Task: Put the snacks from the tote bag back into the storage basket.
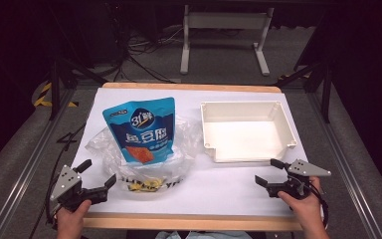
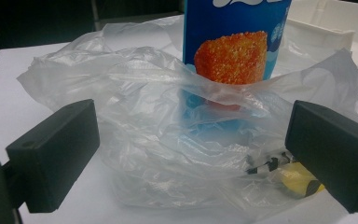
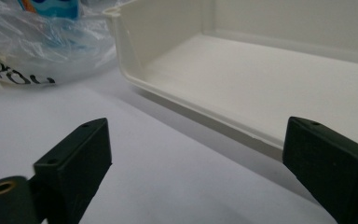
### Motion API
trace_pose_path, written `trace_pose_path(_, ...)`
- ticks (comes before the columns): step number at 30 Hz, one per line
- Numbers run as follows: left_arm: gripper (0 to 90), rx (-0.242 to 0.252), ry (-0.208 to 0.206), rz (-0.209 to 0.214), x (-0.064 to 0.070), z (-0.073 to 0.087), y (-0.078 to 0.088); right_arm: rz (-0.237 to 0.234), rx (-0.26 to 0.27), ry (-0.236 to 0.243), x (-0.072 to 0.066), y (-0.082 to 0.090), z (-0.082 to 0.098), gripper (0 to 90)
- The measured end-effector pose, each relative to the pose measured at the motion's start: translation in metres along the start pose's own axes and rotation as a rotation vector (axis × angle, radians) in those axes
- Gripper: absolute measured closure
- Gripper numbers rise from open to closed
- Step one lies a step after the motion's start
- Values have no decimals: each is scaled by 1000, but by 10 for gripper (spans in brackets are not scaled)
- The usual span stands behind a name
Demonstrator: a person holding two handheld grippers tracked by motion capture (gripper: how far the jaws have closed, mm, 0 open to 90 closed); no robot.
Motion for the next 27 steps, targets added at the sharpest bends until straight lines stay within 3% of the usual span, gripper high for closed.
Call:
trace_pose_path(4, 36, 6, -2, 5, 1, -1, -1, 21, 21, -1, 1, 3, -3, 62)
trace_pose_path(12, 36, 7, -3, 3, 1, -2, 0, 82, 29, 58, 1, 3, -6, 73)
trace_pose_path(19, 36, 32, 12, 0, 0, -4, -1, 96, 46, 94, -1, 4, -10, 78)
trace_pose_path(27, 36, 20, -5, -10, 0, -3, -1, 93, 50, 99, -2, 4, -13, 81)
Point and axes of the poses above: each handheld gripper's, and its own axes: y roughly backward along the jaws, z roughly out of its underside, x roughly to its right, the point moved 10 cm from there along -y, roughly forward along the jaws, and after that the axes turned 13 degrees about y, right-handed, at the moved point
